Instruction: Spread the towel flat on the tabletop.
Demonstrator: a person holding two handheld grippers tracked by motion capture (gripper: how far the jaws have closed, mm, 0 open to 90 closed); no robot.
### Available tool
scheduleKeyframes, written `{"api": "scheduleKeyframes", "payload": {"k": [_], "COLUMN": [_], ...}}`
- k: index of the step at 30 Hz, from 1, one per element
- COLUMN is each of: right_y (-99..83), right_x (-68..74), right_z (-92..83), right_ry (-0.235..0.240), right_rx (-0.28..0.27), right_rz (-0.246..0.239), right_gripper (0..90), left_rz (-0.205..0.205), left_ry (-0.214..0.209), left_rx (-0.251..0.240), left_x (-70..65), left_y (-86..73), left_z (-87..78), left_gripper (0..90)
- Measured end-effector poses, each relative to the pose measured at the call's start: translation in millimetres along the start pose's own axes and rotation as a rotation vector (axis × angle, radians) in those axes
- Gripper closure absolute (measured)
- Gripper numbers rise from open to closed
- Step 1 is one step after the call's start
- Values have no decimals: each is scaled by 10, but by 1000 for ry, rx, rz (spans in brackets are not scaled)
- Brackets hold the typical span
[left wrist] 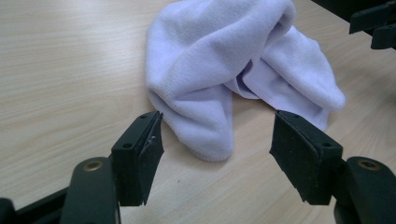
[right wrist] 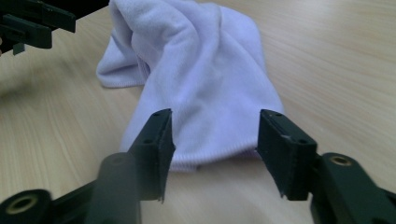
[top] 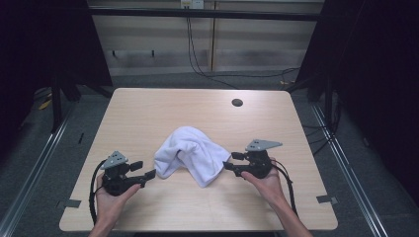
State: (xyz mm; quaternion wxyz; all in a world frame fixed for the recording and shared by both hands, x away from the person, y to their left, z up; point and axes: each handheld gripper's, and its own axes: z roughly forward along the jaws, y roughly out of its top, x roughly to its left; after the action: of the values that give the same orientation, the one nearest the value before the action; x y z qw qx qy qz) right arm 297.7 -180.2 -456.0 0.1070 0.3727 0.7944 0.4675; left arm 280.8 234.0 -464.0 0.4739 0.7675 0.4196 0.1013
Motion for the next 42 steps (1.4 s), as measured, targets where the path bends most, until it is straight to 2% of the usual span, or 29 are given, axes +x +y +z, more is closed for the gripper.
{"api": "scheduleKeyframes", "payload": {"k": [3, 4, 6, 7, 9, 10, 11, 12, 13, 14, 15, 16, 19, 20, 21, 22, 24, 28, 29, 31, 32, 33, 35, 37, 38, 39, 40, 41, 42], "right_y": [111, 129, 169, 201, 278, 319, 359, 399, 434, 434, 497, 497, 526, 514, 497, 484, 476, 557, 596, 684, 684, 751, 789, 808, 818, 827, 827, 837, 841], "right_x": [29, 44, 76, 107, 148, 157, 167, 176, 190, 190, 230, 230, 234, 227, 226, 231, 255, 292, 303, 336, 336, 365, 400, 412, 416, 414, 414, 398, 386], "right_z": [170, 230, 344, 398, 521, 587, 649, 701, 746, 746, 847, 847, 1087, 1150, 1194, 1207, 1152, 1011, 963, 870, 870, 801, 753, 729, 721, 715, 715, 686, 667], "right_ry": [25, 32, 67, 62, 75, 83, 79, 84, 87, 87, 98, 98, 57, 44, 36, 40, 86, 204, 227, 259, 259, 295, 301, 313, 314, 316, 316, 326, 325], "right_rx": [20, 21, 20, 27, 37, 42, 47, 52, 42, 42, 33, 33, 75, 98, 113, 111, 60, 14, -5, -34, -34, -51, -59, -66, -65, -66, -66, -80, -84], "right_rz": [-29, -23, -17, -34, -49, -59, -66, -71, -73, -73, -97, -97, -99, -97, -96, -95, -72, -9, 9, 16, 16, 23, 15, 21, 21, 21, 21, 34, 37], "right_gripper": [378, 365, 365, 370, 378, 396, 413, 434, 460, 460, 476, 476, 442, 468, 554, 615, 717, 752, 755, 755, 755, 756, 755, 755, 754, 753, 753, 750, 747], "left_rz": [6, 6, 10, 16, 6, 6, 61, 61, 99, 99, 102, 102, 75, 75, 52, 52, 62, 70, 71, 66, 56, 24, 16, -17, -14, 13, 13, 29, 33], "left_ry": [-6, -6, -26, -31, -65, -65, -107, -107, -109, -109, -109, -109, -84, -84, -95, -95, -112, -88, -75, -85, -92, -92, -117, -181, -191, -160, -160, -175, -170], "left_rx": [-3, -3, 11, 11, -4, -4, -15, -15, -2, -2, 7, 7, 50, 50, 58, 58, 68, 82, 80, 71, 72, 66, 45, 14, -2, -6, -6, -27, -42], "left_x": [-17, -17, -38, -44, -52, -52, -115, -115, -191, -191, -230, -230, -204, -204, -175, -175, -202, -237, -239, -243, -245, -250, -266, -286, -317, -355, -355, -376, -379], "left_y": [10, 10, 22, 33, 91, 91, 166, 166, 214, 214, 208, 208, 150, 150, 131, 131, 122, 109, 103, 105, 114, 144, 182, 230, 262, 293, 293, 329, 336], "left_z": [25, 25, 64, 78, 121, 121, 162, 162, 219, 219, 276, 276, 340, 340, 349, 349, 373, 419, 437, 451, 467, 507, 557, 608, 621, 624, 624, 626, 617], "left_gripper": [337, 337, 338, 346, 400, 474, 564, 567, 575, 596, 596, 583, 489, 463, 457, 453, 475, 548, 551, 528, 528, 500, 448, 412, 393, 474, 593, 658, 796]}}
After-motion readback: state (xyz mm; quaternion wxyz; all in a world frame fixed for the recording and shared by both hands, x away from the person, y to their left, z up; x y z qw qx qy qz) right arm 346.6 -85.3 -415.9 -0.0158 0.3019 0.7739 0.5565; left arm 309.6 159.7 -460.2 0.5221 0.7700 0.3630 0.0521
